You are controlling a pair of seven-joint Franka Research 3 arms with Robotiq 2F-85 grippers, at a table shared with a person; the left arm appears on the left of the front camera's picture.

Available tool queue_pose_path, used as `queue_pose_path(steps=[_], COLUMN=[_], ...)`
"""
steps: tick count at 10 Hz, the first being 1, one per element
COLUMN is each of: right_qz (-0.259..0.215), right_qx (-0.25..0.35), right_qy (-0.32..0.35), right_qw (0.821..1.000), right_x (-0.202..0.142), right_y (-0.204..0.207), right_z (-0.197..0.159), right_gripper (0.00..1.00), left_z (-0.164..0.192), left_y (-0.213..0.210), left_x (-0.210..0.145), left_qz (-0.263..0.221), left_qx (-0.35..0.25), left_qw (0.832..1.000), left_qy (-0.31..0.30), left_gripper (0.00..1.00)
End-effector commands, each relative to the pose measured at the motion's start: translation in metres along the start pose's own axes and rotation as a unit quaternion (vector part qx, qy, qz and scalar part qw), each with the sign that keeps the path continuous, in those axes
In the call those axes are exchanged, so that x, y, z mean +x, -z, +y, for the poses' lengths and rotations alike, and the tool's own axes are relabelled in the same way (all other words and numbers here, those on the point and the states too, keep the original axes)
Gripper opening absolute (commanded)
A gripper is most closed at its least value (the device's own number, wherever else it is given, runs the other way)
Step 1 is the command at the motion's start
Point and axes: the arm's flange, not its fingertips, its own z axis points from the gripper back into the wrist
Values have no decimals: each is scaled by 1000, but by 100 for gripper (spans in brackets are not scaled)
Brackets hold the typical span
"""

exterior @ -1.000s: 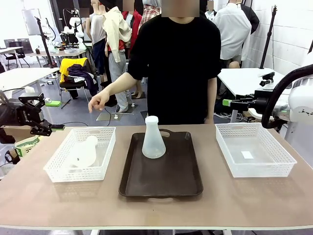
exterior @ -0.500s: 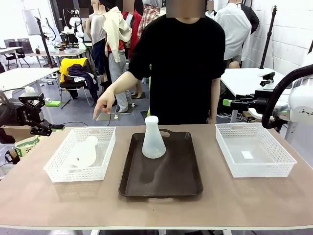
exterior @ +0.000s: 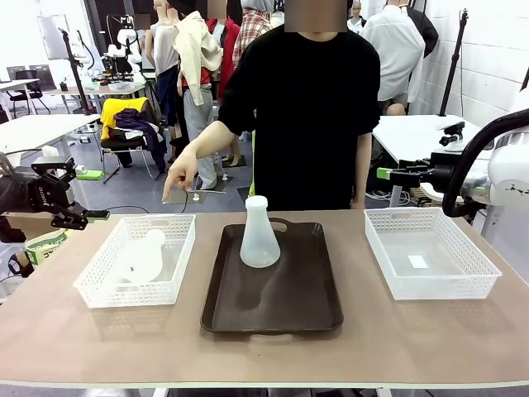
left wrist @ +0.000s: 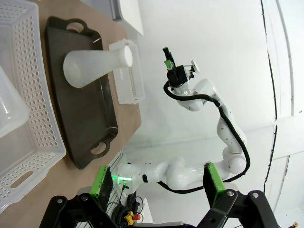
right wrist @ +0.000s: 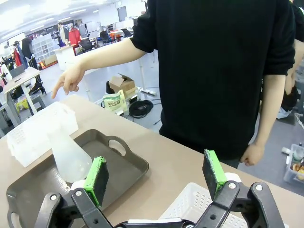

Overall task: Prepare the laboratory tools.
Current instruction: Pick up the Big flask that the person points to.

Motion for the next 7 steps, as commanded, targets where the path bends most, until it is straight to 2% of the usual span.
queue_pose_path(steps=[1, 2, 3, 4, 6, 7], right_qz=[5, 5, 5, 5, 5, 5], right_qx=[2, 2, 2, 2, 2, 2], right_qy=[-5, -5, -5, -5, -5, -5], right_qw=[1000, 1000, 1000, 1000, 1000, 1000], right_x=[1, 1, 1, 1, 1, 1], right_y=[0, 0, 0, 0, 0, 0], right_z=[0, 0, 0, 0, 0, 0], right_gripper=[100, 100, 100, 100, 100, 100], left_z=[-1, 0, -19, -47, -81, -88], left_y=[-1, 0, -8, -15, -11, 0], left_x=[0, 0, 10, 25, 50, 60], left_qz=[-2, 0, -3, 2, 22, 61], left_qx=[-3, 0, 26, 91, 243, 305], left_qw=[1000, 1000, 999, 992, 957, 936], left_qy=[1, 0, 27, 82, 157, 167], left_gripper=[100, 100, 100, 100, 100, 100])
